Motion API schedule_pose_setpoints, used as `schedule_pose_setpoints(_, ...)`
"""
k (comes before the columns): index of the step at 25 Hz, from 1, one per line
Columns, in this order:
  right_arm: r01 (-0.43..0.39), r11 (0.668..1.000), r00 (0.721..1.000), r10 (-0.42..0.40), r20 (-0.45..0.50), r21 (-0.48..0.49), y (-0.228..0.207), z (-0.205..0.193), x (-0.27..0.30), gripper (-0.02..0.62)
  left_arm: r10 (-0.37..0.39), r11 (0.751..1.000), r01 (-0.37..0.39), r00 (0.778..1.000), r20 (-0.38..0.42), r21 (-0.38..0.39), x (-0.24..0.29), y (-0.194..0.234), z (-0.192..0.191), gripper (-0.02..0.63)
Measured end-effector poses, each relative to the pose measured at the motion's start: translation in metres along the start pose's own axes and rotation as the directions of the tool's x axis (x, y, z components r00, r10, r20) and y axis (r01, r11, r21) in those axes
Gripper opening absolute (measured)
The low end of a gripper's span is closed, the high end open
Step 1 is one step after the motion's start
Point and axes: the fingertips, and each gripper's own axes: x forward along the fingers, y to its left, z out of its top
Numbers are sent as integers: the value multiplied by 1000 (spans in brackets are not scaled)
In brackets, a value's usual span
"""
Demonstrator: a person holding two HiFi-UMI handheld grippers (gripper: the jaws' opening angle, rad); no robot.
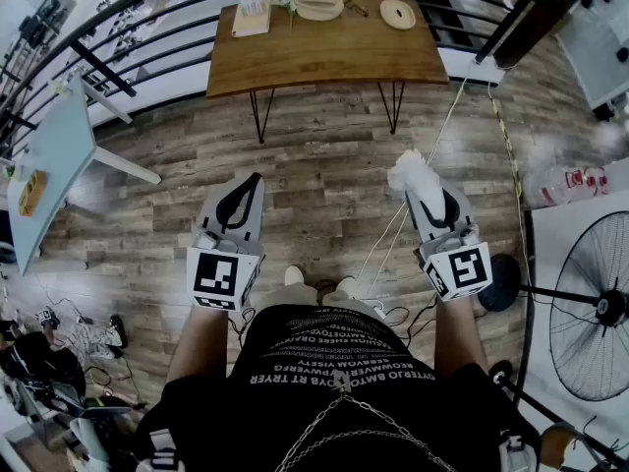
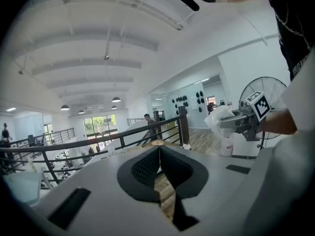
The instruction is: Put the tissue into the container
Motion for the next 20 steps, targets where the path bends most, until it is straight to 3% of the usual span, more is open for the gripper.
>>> schedule_pose_setpoints(6, 19, 999, 999, -18, -30, 37, 41, -1, 4, 118, 39, 998, -38, 999, 24, -56, -43, 35, -20, 29)
schedule_pose_setpoints(11, 50, 995, 999, -51, -1, 85, 76, 21, 25, 118, 97, 995, -96, 995, 33, -39, -82, 96, -45, 29)
schedule_pose_setpoints(16, 52, 994, 998, -53, 16, 94, 97, 32, 40, 118, 89, 994, -87, 996, 15, -72, -91, 122, -72, 29)
schedule_pose_setpoints(20, 65, 993, 997, -68, 26, 96, 87, 38, 54, 118, 78, 995, -76, 997, 23, -69, -75, 132, -67, 29)
